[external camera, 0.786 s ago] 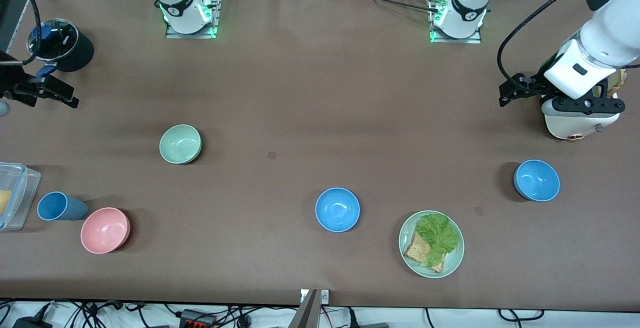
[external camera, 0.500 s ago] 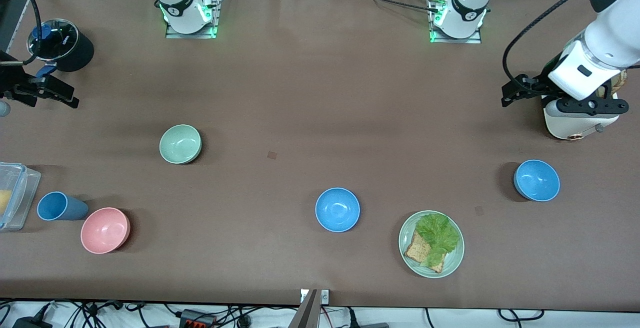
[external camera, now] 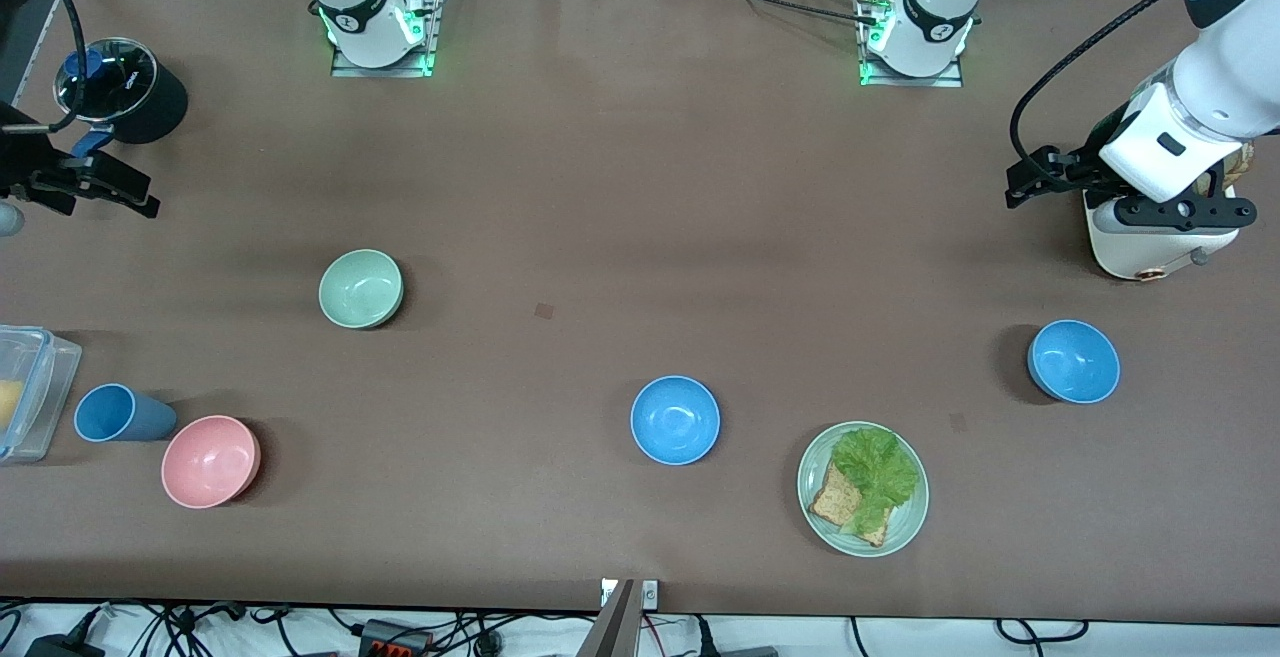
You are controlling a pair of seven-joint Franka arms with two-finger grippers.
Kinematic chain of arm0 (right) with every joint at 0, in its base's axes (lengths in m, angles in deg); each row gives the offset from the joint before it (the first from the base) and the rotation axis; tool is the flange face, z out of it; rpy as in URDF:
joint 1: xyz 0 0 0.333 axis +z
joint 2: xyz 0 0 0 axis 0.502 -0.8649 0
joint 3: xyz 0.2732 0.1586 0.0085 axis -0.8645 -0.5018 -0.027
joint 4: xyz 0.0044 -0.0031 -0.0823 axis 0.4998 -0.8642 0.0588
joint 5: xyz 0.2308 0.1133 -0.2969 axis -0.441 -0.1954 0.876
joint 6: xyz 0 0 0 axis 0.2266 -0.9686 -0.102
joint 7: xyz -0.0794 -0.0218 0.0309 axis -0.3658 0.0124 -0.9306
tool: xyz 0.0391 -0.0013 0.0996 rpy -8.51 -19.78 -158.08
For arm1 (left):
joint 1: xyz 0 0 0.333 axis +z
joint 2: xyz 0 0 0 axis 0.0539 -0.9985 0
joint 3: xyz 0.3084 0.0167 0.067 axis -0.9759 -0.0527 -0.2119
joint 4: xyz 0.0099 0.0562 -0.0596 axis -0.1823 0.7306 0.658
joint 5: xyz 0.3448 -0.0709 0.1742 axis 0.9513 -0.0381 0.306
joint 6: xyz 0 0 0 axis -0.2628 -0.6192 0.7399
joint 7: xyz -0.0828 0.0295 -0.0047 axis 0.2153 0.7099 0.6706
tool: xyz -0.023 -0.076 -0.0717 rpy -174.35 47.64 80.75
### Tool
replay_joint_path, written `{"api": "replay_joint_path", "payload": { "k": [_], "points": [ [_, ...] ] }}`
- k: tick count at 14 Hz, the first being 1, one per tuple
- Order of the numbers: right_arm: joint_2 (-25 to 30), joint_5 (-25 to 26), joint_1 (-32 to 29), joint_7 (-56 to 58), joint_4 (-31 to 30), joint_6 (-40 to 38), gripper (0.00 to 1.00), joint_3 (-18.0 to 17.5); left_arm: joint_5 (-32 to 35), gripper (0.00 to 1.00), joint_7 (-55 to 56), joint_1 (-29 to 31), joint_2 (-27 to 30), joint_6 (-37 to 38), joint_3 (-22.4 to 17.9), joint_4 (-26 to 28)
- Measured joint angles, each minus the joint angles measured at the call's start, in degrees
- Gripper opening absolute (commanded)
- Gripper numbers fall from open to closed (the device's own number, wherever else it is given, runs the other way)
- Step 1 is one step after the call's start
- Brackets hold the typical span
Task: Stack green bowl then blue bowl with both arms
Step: 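Move the right gripper toward the pale green bowl, then grasp the green bowl with the right gripper while the left gripper reaches the blue bowl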
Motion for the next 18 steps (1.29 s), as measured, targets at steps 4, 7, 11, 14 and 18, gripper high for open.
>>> {"api": "replay_joint_path", "payload": {
  "k": [4,7,11,14,18],
  "points": [
    [-5.29,0.06,0.11,0.05,-2.65,1.81,1.00,-0.14,0.00,1.00,0.18,0.50,-0.04,0.21,-0.11,0.01],
    [-10.28,0.62,1.20,0.04,-4.63,4.62,1.00,-0.55,-0.01,1.00,0.32,2.76,-0.65,1.03,-0.19,0.42],
    [-17.55,0.72,1.38,0.01,-6.19,7.60,1.00,-0.51,-0.01,1.00,-1.89,7.91,-3.35,0.52,-0.31,0.41],
    [-21.95,0.71,1.41,0.01,-6.79,10.06,1.00,-0.52,0.00,1.00,-2.17,10.07,-5.20,-2.70,-0.34,0.42],
    [-25.83,-0.08,2.09,-0.02,-8.34,14.63,1.00,-0.58,0.01,1.00,-6.97,14.74,-8.43,-2.16,-0.45,0.42]
  ]
}}
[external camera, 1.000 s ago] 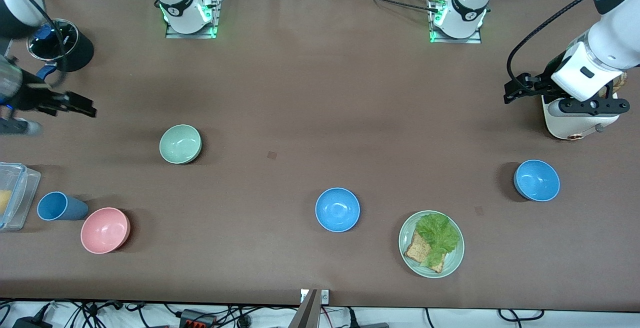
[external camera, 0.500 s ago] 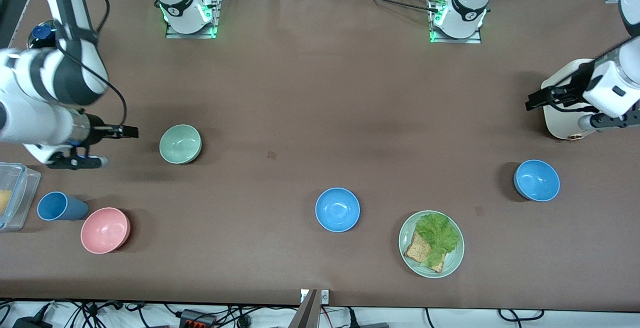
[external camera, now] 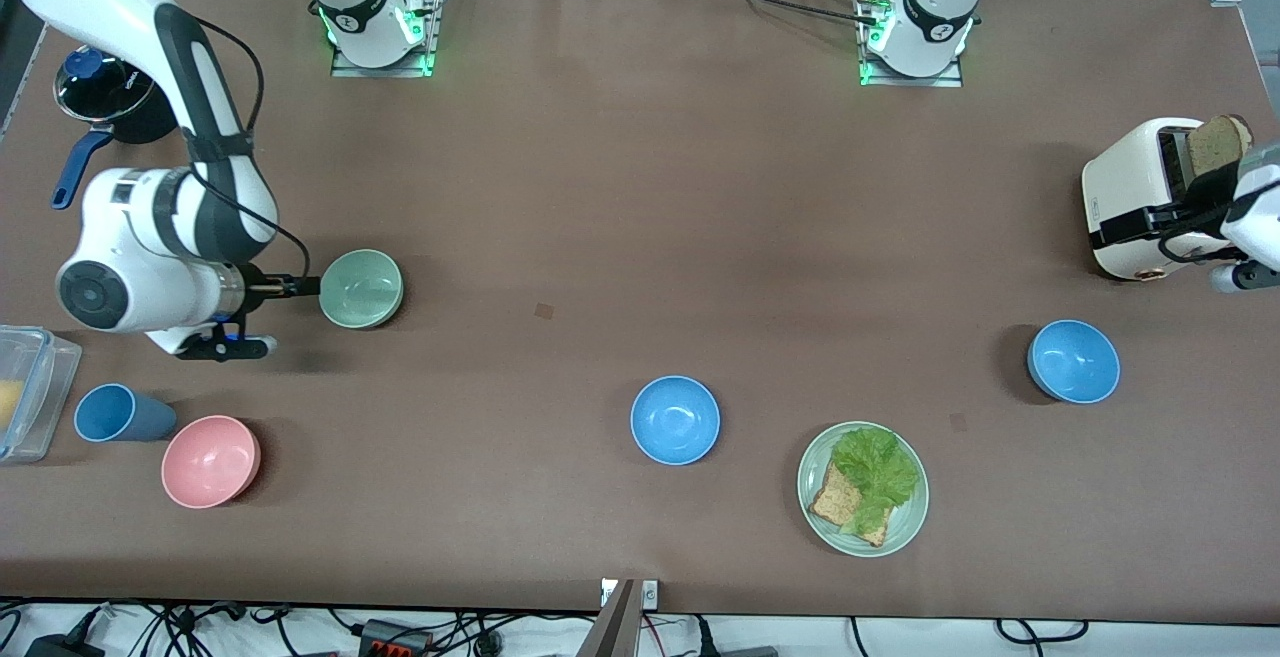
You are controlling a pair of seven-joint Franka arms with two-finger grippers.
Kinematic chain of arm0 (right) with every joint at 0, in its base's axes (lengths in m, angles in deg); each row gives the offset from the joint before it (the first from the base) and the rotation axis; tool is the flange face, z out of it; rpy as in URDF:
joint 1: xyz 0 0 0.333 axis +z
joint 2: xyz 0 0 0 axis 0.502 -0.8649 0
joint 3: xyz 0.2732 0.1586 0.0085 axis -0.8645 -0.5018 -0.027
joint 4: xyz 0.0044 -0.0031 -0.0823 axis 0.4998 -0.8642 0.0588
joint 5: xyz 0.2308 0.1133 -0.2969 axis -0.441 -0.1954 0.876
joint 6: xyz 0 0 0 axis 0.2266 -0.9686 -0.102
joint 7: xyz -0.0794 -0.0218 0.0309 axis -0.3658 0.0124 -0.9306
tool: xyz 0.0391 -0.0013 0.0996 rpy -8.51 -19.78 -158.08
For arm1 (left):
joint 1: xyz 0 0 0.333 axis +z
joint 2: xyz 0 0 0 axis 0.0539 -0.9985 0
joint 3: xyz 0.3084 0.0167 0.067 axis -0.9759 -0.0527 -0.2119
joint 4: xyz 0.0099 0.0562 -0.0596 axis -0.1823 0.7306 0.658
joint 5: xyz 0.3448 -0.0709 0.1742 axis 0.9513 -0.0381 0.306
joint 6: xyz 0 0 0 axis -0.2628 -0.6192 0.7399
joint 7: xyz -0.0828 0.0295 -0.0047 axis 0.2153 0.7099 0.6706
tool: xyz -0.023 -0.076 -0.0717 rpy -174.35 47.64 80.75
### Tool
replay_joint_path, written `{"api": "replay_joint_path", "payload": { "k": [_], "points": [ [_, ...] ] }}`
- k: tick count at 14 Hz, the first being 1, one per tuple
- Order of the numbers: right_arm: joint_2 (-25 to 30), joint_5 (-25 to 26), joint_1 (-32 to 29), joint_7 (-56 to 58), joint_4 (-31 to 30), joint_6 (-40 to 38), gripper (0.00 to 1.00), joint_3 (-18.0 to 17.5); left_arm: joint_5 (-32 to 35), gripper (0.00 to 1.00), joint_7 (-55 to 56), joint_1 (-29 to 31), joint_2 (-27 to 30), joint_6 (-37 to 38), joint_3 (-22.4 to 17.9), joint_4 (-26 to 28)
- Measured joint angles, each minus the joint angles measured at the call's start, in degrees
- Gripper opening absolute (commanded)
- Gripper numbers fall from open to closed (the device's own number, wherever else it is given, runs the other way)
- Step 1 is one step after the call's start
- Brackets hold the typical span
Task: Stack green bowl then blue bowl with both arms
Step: 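Grasp the green bowl with the right gripper while the left gripper reaches the blue bowl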
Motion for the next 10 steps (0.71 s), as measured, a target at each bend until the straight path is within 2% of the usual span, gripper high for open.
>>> {"api": "replay_joint_path", "payload": {
  "k": [4,5,10],
  "points": [
    [-3.33,-2.20,0.68,-0.01,-0.17,2.74,1.00,-0.05,0.00,1.00,-10.28,2.70,-4.33,-1.27,-0.02,-2.09],
    [-3.85,-2.23,0.78,-0.02,-0.23,2.94,0.92,-0.05,0.00,1.00,-12.98,3.20,-6.32,-1.95,-0.03,-3.37],
    [-4.32,-2.27,1.38,-0.04,-1.13,2.96,0.26,-0.09,0.00,1.00,-16.28,3.80,-15.09,-10.01,-0.02,-5.63]
  ]
}}
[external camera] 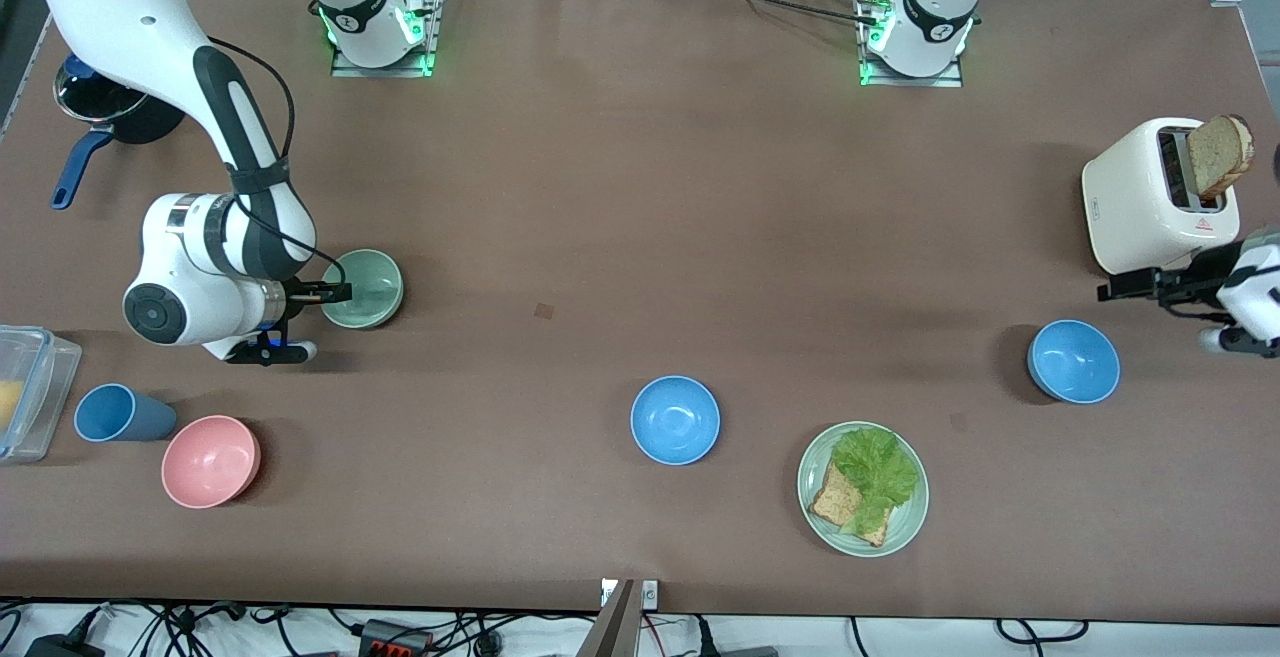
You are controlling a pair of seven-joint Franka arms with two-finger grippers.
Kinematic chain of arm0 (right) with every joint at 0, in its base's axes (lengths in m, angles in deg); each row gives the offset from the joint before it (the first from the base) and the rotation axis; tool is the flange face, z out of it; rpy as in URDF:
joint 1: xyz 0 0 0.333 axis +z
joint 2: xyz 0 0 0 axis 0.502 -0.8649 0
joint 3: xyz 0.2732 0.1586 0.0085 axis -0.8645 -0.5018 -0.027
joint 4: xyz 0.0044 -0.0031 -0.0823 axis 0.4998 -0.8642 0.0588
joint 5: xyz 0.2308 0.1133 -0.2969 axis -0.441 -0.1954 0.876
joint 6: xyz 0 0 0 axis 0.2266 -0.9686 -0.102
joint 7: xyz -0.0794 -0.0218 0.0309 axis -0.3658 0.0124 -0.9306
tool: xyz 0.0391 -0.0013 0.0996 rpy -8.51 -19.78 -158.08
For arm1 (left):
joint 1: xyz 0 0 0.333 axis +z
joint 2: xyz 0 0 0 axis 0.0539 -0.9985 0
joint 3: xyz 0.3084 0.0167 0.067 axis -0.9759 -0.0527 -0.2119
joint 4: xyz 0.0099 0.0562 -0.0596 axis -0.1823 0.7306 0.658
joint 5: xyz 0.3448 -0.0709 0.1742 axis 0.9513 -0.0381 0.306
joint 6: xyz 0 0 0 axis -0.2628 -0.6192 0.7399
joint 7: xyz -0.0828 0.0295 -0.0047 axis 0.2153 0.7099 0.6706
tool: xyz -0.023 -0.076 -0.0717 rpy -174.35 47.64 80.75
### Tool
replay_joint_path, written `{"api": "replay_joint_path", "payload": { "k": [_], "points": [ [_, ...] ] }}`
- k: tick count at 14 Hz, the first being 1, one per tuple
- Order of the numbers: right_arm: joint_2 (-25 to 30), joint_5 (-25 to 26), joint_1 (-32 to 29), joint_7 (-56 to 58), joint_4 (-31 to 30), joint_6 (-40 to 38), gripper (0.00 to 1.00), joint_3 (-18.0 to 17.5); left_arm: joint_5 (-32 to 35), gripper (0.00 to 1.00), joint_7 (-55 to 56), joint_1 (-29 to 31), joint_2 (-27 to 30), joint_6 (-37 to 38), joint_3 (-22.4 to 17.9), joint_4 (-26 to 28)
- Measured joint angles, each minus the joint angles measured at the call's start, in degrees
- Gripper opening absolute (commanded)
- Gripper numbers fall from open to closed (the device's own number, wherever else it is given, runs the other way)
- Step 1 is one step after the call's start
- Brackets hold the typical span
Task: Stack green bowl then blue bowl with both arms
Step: 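Grasp the green bowl with the right gripper while the left gripper reaches the blue bowl, then carry the green bowl with the right gripper toward the table center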
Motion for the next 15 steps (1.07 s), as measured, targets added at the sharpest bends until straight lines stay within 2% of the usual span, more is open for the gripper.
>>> {"api": "replay_joint_path", "payload": {
  "k": [2,3,6,9,12,15],
  "points": [
    [0.00,-0.01,0.48,-0.03,-0.21,-0.01,0.06,-0.01,0.90,1.00,-3.30,-0.11,-1.82,-3.59,0.07,-0.21],
    [-0.01,-0.02,0.55,-0.03,-0.31,-0.01,0.00,-0.01,2.11,1.00,-4.93,-0.22,-2.51,-5.59,0.12,-0.28],
    [0.07,-0.25,0.85,0.02,-0.28,-0.16,0.00,-0.04,3.62,1.00,-6.37,-0.46,-4.79,-10.53,0.27,-0.49],
    [0.93,-0.32,2.03,0.06,1.30,-1.42,0.00,-0.55,8.60,1.00,-6.51,-0.43,-7.78,-17.49,0.26,-0.67],
    [0.94,-0.50,3.54,-0.80,7.09,-5.03,0.00,-4.38,10.44,1.00,-6.84,0.03,-11.46,-25.49,0.04,-0.61],
    [0.99,-0.60,9.20,-11.28,13.00,-7.01,0.00,-8.48,10.47,1.00,-9.15,0.86,-14.41,-28.76,-0.07,-0.70]
  ]
}}
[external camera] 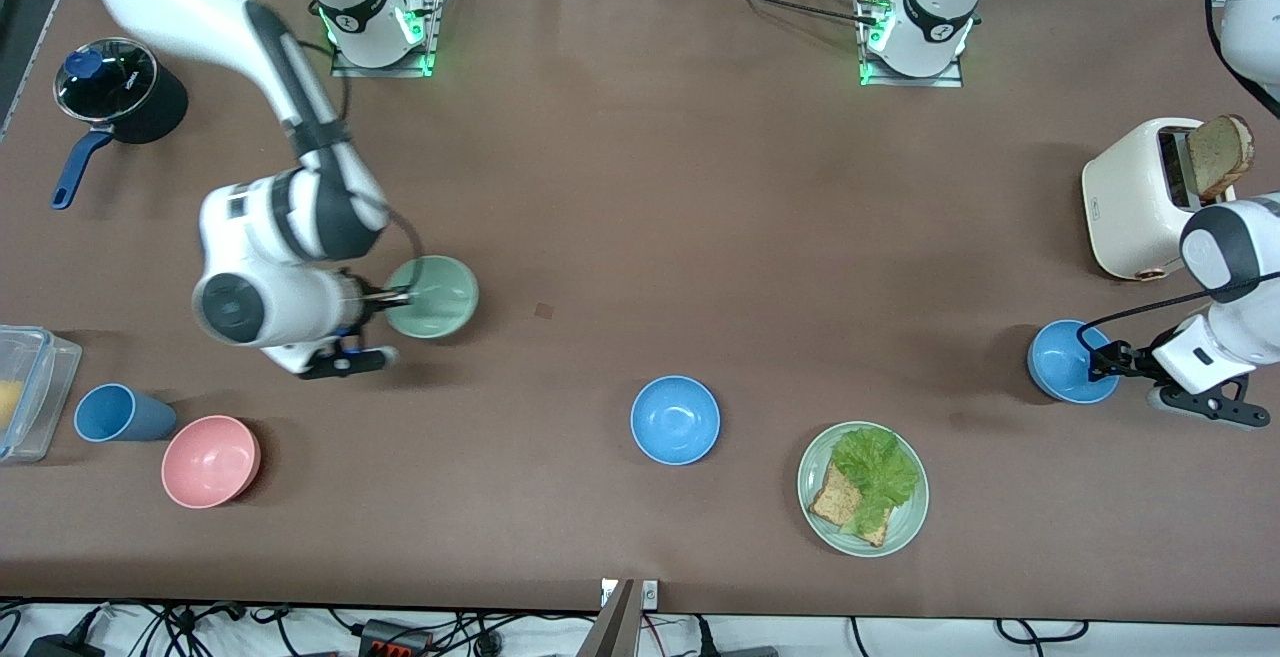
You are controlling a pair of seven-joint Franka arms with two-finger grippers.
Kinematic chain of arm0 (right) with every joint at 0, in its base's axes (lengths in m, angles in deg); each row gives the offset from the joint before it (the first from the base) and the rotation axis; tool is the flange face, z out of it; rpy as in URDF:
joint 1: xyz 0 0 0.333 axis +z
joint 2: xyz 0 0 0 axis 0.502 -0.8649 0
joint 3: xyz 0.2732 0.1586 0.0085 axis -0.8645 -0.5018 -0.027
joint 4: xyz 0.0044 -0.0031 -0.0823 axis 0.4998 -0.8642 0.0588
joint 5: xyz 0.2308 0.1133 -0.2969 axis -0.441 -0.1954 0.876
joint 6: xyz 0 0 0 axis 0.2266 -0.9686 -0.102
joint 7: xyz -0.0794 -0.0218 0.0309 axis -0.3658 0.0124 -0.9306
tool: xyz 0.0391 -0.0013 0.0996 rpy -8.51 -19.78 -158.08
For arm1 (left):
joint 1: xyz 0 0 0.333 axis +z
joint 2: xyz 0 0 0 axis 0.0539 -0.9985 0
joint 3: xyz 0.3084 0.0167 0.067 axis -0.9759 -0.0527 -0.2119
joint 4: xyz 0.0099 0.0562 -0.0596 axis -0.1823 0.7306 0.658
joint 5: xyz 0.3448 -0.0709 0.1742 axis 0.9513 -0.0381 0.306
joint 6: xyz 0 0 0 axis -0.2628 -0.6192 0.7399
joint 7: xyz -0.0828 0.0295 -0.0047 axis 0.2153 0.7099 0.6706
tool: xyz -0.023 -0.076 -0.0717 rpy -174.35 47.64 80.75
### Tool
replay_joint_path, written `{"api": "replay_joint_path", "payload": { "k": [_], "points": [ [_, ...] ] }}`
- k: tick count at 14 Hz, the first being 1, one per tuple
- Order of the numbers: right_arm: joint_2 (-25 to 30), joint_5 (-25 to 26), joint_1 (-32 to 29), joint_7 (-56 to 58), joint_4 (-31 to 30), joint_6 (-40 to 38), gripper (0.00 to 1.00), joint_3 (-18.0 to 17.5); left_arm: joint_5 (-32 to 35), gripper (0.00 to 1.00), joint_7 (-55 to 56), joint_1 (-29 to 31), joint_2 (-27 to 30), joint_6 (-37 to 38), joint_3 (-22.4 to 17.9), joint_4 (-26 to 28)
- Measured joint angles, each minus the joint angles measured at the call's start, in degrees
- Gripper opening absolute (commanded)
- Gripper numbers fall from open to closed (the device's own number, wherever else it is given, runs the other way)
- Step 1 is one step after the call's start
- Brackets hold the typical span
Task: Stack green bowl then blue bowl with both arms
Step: 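Carry the green bowl with the right gripper toward the table center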
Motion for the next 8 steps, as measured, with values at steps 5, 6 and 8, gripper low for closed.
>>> {"api": "replay_joint_path", "payload": {
  "k": [5,6,8],
  "points": [
    [-1.91,-5.88,15.87,-14.50,2.19,1.05,0.00,-0.76,0.00,1.00,-0.57,1.25,-0.62,-0.16,-0.13,0.00],
    [-3.09,-6.90,18.18,-16.94,3.45,1.36,0.00,-0.76,0.00,1.00,-0.66,1.64,-0.92,-0.16,-0.13,0.07],
    [-5.95,-7.32,21.93,-21.73,6.21,2.51,0.00,-0.74,0.00,1.00,-0.82,1.93,-1.68,-0.24,-0.14,0.64]
  ]
}}
